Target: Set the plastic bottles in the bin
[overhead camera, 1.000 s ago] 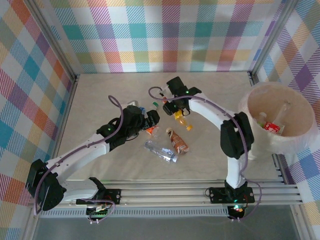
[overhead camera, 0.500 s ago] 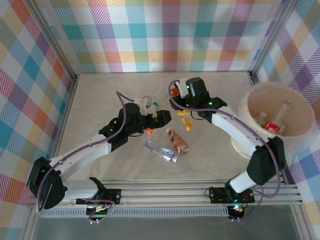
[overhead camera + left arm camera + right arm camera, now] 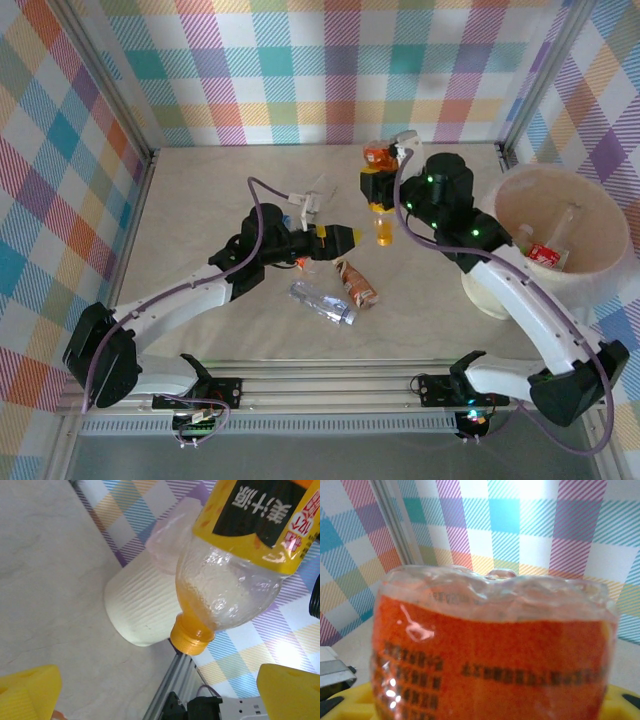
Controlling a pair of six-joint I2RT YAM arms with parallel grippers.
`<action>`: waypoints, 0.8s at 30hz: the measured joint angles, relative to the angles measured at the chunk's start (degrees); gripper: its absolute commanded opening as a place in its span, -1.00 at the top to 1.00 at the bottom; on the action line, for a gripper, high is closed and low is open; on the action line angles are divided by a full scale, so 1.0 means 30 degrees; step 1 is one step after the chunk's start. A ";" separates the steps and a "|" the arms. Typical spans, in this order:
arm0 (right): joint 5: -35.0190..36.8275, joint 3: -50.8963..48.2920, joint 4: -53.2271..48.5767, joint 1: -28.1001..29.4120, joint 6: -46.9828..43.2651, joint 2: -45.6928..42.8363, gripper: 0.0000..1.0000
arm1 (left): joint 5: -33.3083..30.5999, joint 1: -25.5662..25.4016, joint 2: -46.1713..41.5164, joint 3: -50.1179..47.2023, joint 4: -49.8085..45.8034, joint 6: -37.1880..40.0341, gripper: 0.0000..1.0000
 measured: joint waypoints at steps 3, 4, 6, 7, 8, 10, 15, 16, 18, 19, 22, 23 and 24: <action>-0.0109 -0.0022 -0.0036 -0.0794 0.0029 -0.0801 -0.06 | 0.0539 -0.0175 0.0182 0.0211 0.0306 0.0204 -1.00; -0.0306 -0.0015 -0.0102 -0.1392 0.0146 -0.1056 -0.05 | 0.0670 -0.0226 0.0262 0.0306 0.0364 0.0240 -1.00; -0.0670 0.0058 -0.0437 -0.2907 0.0321 -0.1515 -0.04 | 0.0852 -0.0277 0.0444 0.0539 0.0372 0.0291 -1.00; -0.0801 0.0182 -0.0707 -0.3767 0.0372 -0.1719 -0.04 | 0.0889 -0.0291 0.0576 0.0670 0.0408 0.0335 -1.00; -0.0882 0.0386 -0.1056 -0.4612 0.0379 -0.1909 -0.04 | 0.0911 -0.0291 0.0685 0.0780 0.0415 0.0357 -1.00; -0.0933 0.0954 -0.1690 -0.6309 0.0386 -0.2317 -0.04 | 0.0984 -0.0291 0.0998 0.1064 0.0444 0.0430 -1.00; -0.1013 0.2739 -0.2936 -0.9865 0.0335 -0.3286 -0.04 | 0.1188 -0.0430 0.1712 0.1559 0.0437 0.0568 -1.00; -0.0947 0.3133 -0.3162 -1.0477 0.0270 -0.3402 -0.04 | 0.1231 -0.0444 0.1851 0.1668 0.0401 0.0576 -1.00; -0.0809 0.3636 -0.3446 -1.1409 0.0138 -0.3512 -0.05 | 0.1239 -0.0488 0.2069 0.1836 0.0372 0.0627 -1.00; -0.0641 0.3774 -0.3592 -1.1919 0.0058 -0.3555 -0.06 | 0.1239 -0.0503 0.2120 0.1894 0.0291 0.0634 -1.00; -0.0160 0.3781 -0.4029 -1.3398 -0.0226 -0.3563 -0.06 | 0.1217 -0.0517 0.2142 0.1953 0.0036 0.0648 -1.00; 0.0000 0.3679 -0.4080 -1.3967 -0.0255 -0.3453 -0.06 | 0.1202 -0.0517 0.2142 0.1960 -0.0044 0.0685 -1.00; 0.0095 0.3534 -0.4102 -1.4477 -0.0291 -0.3359 -0.06 | 0.1166 -0.0525 0.2142 0.1960 -0.0109 0.0707 -1.00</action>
